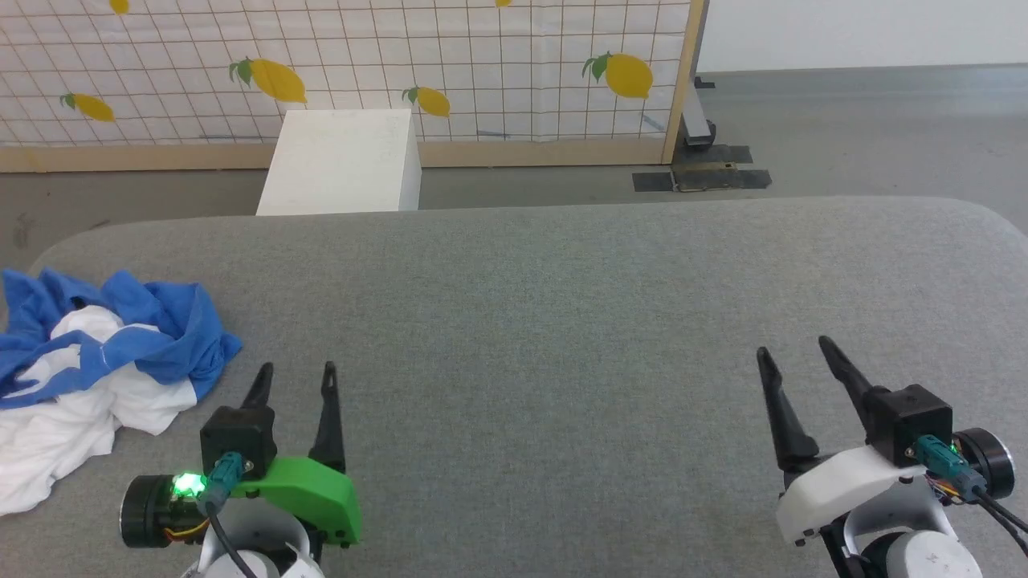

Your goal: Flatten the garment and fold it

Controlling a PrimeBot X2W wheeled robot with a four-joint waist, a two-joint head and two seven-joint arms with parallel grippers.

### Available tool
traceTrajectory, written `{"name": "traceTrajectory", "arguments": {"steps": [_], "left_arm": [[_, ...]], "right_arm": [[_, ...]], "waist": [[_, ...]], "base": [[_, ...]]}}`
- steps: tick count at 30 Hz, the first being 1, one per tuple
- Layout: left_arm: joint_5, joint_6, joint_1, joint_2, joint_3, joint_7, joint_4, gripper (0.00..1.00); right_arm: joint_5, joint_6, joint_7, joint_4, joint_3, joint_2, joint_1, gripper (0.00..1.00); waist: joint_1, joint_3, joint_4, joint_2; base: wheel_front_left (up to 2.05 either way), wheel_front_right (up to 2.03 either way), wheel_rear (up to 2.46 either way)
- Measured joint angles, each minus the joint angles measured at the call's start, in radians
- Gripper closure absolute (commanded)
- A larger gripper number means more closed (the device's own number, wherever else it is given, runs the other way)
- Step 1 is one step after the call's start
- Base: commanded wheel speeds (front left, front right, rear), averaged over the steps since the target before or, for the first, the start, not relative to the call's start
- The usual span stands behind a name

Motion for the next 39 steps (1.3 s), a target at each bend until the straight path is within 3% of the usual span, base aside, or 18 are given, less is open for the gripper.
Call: {"name": "traceTrajectory", "arguments": {"steps": [19, 39], "left_arm": [[-0.023, 0.008, 0.0, 0.0, 0.002, -0.035, 0.016, 0.0], [-0.066, 0.018, 0.011, 0.0, 0.015, -0.08, 0.033, 0.0]], "right_arm": [[0.047, 0.0, -0.034, 0.025, -0.011, 0.0, 0.001, 0.0], [0.108, 0.0, -0.078, 0.06, -0.011, 0.0, 0.016, 0.0]], "waist": [[0.0, 0.001, 0.047, 0.0], [0.0, -0.002, 0.193, 0.0]], "base": [[0.0, 0.0, 0.0], [0.0, 0.0, 0.0]]}}
